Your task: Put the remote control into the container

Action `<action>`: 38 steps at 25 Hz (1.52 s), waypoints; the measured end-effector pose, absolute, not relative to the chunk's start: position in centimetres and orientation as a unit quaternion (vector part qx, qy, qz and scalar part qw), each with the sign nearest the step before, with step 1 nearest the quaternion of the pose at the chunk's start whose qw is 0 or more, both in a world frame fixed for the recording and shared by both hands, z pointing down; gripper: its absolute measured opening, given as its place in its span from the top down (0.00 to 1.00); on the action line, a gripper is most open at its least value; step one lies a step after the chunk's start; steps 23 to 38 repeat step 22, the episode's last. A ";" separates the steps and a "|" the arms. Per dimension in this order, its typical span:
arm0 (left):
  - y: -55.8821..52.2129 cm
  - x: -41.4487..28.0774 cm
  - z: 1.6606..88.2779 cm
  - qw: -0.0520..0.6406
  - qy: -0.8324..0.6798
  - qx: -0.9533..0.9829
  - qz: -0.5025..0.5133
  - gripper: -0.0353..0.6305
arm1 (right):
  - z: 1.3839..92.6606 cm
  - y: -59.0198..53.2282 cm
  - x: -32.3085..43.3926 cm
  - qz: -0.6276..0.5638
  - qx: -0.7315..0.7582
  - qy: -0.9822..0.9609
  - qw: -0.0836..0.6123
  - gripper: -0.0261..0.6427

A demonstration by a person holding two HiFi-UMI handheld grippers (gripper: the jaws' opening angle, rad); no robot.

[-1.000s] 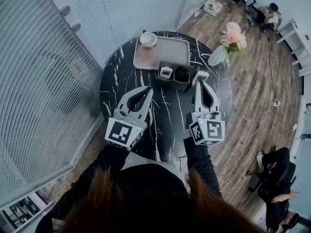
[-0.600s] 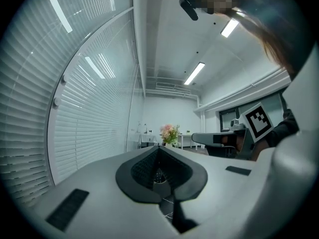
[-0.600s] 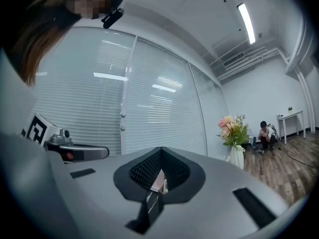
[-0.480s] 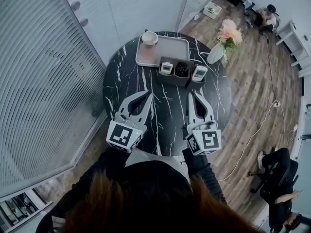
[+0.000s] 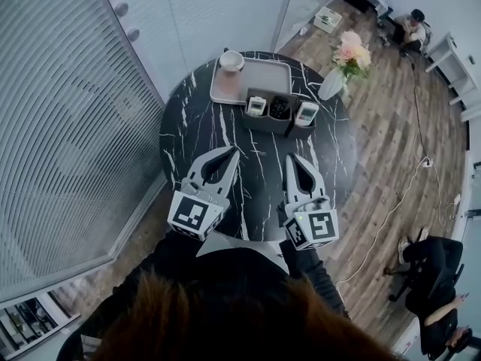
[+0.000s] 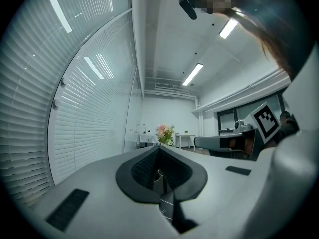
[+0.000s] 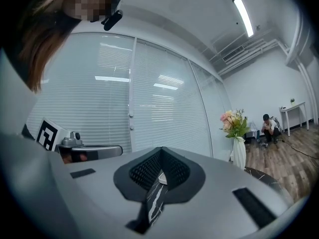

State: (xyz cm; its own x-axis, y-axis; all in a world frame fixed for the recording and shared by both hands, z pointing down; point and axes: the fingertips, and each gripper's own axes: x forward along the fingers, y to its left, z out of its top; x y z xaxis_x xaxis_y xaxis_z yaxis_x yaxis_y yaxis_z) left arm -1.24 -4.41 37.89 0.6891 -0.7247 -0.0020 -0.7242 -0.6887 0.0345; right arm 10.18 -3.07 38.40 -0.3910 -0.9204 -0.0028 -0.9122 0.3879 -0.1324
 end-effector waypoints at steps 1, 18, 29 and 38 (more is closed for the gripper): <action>-4.4 -1.1 37.9 0.014 -0.394 0.919 -0.007 0.95 | 38.4 -3.0 10.1 -0.054 -0.550 0.833 0.038 0.94; -4.0 0.3 37.9 0.013 -0.392 0.920 -0.008 0.95 | 38.1 -2.8 10.7 -0.040 -0.545 0.836 0.040 0.94; -4.0 0.4 37.9 0.014 -0.394 0.919 -0.007 0.95 | 37.9 -2.9 10.8 -0.038 -0.545 0.837 0.040 0.94; -4.0 0.4 37.9 0.014 -0.394 0.919 -0.007 0.95 | 37.9 -2.9 10.8 -0.038 -0.545 0.837 0.040 0.94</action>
